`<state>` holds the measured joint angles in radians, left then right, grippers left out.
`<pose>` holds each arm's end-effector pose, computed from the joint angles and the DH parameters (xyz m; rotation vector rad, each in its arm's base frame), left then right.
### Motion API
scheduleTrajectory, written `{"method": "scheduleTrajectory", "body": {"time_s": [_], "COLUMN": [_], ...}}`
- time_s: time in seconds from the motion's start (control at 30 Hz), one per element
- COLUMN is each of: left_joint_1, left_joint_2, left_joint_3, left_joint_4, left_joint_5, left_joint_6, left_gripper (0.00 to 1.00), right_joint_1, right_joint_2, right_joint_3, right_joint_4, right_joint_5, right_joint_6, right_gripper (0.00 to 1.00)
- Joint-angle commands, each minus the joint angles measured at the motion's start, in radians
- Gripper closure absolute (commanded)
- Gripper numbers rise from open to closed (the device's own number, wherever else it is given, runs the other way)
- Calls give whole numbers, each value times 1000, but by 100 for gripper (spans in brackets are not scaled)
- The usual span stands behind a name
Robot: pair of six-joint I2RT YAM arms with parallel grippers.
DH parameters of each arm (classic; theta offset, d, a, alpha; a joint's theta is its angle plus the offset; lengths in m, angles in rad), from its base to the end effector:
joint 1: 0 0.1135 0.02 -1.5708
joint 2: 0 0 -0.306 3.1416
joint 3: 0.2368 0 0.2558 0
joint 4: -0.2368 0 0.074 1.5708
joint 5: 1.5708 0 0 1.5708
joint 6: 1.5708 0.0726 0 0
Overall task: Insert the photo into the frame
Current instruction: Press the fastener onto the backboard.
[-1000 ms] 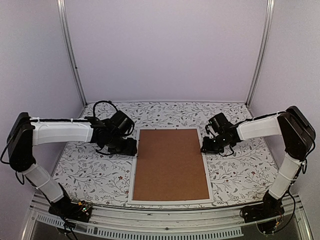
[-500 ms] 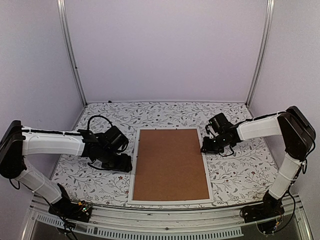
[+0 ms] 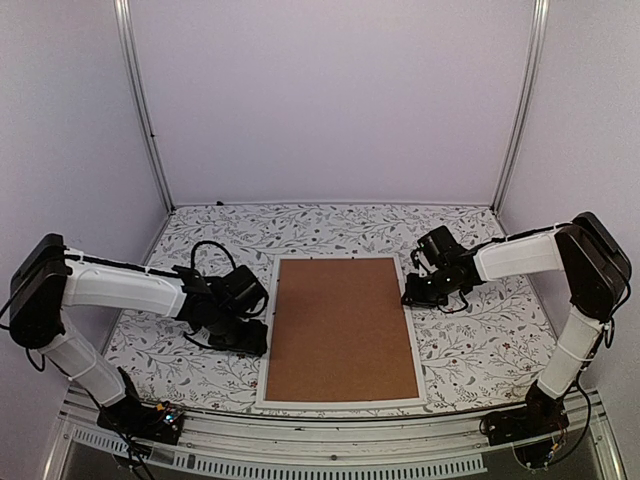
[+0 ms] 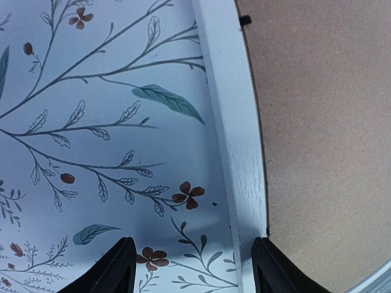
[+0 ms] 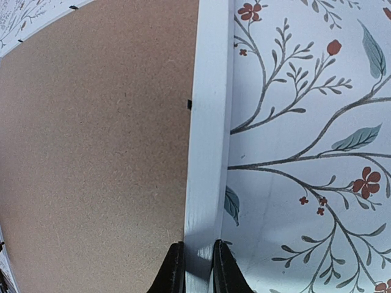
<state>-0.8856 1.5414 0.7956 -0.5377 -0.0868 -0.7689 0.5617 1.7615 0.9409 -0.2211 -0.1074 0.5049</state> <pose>0.1794 -0.2096 0.1544 0.1497 2.8716 -0.2216 0.3050 0.2011 0.1468 -0.1158 2.6942 0.4961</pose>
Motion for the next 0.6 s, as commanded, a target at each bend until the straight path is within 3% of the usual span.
{"method": "scheduleTrajectory", "body": {"time_s": [0.0, 0.57], "left_joint_1": [-12, -20], "left_joint_2": [22, 96], "left_joint_3": [13, 41], "left_joint_4": [-4, 16], "left_joint_5": [-27, -25], "left_joint_6": [-9, -4], "left_gripper": [33, 34], "right_joint_1": [15, 16], "right_joint_2": [-10, -17], "right_joint_3": [-27, -37], "right_joint_4": [-29, -29], "right_joint_5": [-41, -38], "right_joint_6": [-2, 2], "right_gripper": [89, 89]}}
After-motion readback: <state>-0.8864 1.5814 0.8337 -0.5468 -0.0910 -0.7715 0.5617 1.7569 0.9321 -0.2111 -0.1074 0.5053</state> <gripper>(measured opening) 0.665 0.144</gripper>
